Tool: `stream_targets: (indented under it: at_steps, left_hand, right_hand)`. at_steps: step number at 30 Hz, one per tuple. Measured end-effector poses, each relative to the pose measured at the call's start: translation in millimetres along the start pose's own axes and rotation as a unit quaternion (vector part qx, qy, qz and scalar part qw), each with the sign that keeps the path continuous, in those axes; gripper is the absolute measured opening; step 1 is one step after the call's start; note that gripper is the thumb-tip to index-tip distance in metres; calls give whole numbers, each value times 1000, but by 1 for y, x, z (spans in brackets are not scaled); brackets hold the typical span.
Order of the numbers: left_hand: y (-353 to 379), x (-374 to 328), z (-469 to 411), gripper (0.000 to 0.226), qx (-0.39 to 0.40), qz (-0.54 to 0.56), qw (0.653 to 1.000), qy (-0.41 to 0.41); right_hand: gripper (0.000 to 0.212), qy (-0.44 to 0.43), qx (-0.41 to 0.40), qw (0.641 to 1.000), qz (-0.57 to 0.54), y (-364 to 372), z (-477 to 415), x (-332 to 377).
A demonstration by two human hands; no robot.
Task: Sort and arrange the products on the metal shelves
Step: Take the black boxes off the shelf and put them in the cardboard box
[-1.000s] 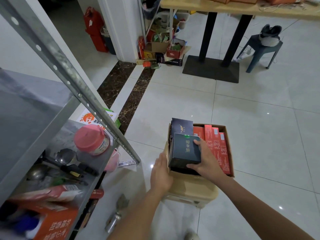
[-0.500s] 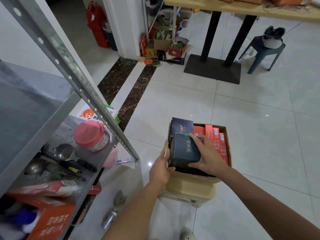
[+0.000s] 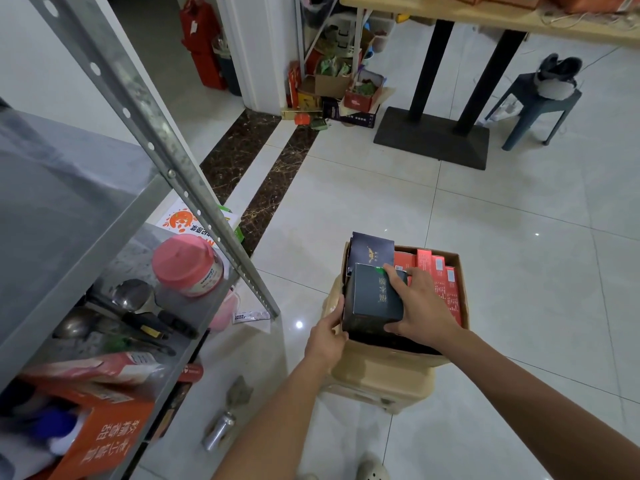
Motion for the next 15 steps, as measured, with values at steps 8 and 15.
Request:
stream_targets:
  at_steps: [8, 15]
  left_hand:
    - [16, 3, -6, 74, -72, 66, 995, -23]
    - [9, -2, -1, 57, -61, 42, 997, -34]
  right_hand:
    - [107, 17, 6, 999, 45, 7, 3, 10]
    - [106, 23, -12, 990, 142, 40, -5, 24]
Point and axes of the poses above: each hand's wrist, its own z-axis away from the middle knuckle, its own y-axis out of the palm, x = y × z, the point moved 1 cm from there along -z, towards the middle knuckle, and after that the axes turned 3 degrees about y, right-handed, at the moved point
